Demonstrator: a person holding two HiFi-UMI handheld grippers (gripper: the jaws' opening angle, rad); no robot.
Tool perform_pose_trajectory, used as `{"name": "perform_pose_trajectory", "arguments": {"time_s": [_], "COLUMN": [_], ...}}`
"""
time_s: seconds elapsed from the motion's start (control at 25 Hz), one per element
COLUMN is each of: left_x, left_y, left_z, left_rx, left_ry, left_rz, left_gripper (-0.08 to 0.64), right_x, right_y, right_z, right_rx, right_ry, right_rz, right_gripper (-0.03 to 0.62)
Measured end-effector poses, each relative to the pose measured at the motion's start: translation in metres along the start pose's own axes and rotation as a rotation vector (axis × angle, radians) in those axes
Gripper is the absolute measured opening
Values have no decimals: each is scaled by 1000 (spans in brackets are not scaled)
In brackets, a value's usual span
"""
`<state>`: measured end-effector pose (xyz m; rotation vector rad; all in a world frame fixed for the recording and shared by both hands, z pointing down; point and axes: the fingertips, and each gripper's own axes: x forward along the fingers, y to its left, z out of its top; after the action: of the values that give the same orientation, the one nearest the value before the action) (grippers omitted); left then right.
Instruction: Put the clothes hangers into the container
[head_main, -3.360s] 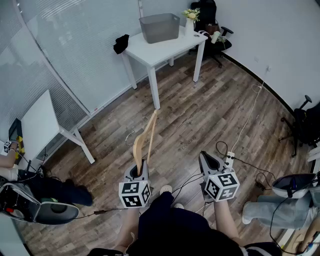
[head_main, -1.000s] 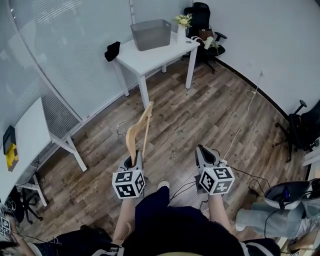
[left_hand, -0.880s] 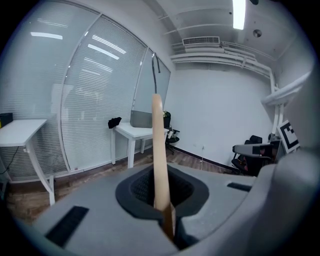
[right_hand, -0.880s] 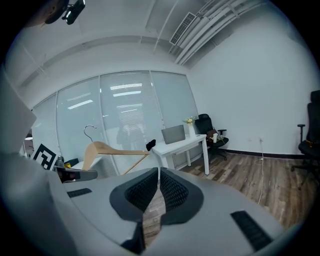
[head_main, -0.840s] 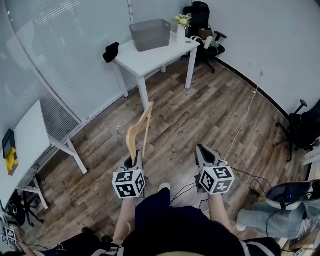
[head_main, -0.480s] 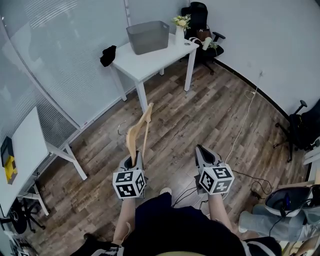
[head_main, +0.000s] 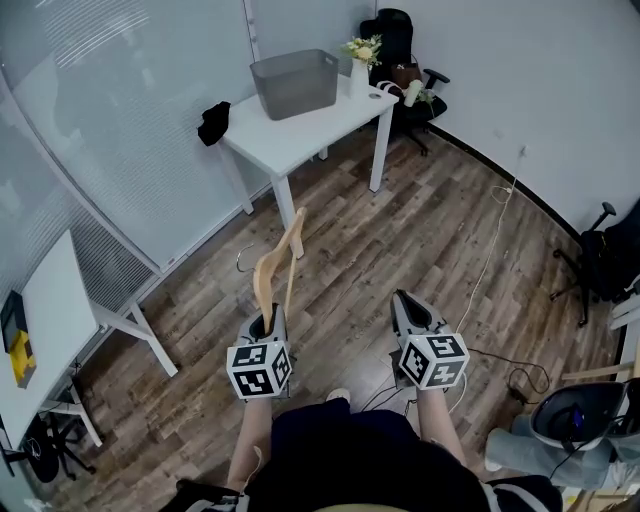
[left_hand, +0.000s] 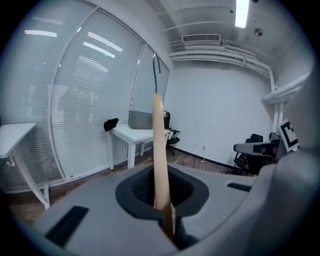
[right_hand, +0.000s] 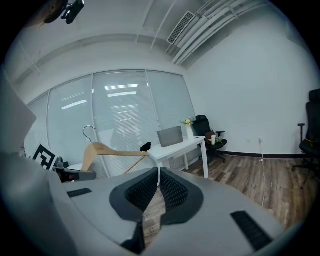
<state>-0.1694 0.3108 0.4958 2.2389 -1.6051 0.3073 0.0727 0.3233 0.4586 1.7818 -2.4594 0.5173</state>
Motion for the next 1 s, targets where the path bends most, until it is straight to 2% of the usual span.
{"name": "perform_pose_trajectory", "arguments": {"time_s": [0.2,0.68,1.0], "left_x": [4,-5,6], "left_y": [7,12,16], "left_z": [0,-26,-23], "left_rx": [4,-30,-38], "left_ry": [5,62,55], "left_rz": [-2,4,20], "left_gripper": [15,15,15], "right_x": [9,14,36], "right_y": [2,13,17], "right_z": [0,-20,-19], "right_rx": [10,9,8], "right_ry": [-4,62,66], "right_rz": [-11,1,59], "right_gripper": [37,37,37]}}
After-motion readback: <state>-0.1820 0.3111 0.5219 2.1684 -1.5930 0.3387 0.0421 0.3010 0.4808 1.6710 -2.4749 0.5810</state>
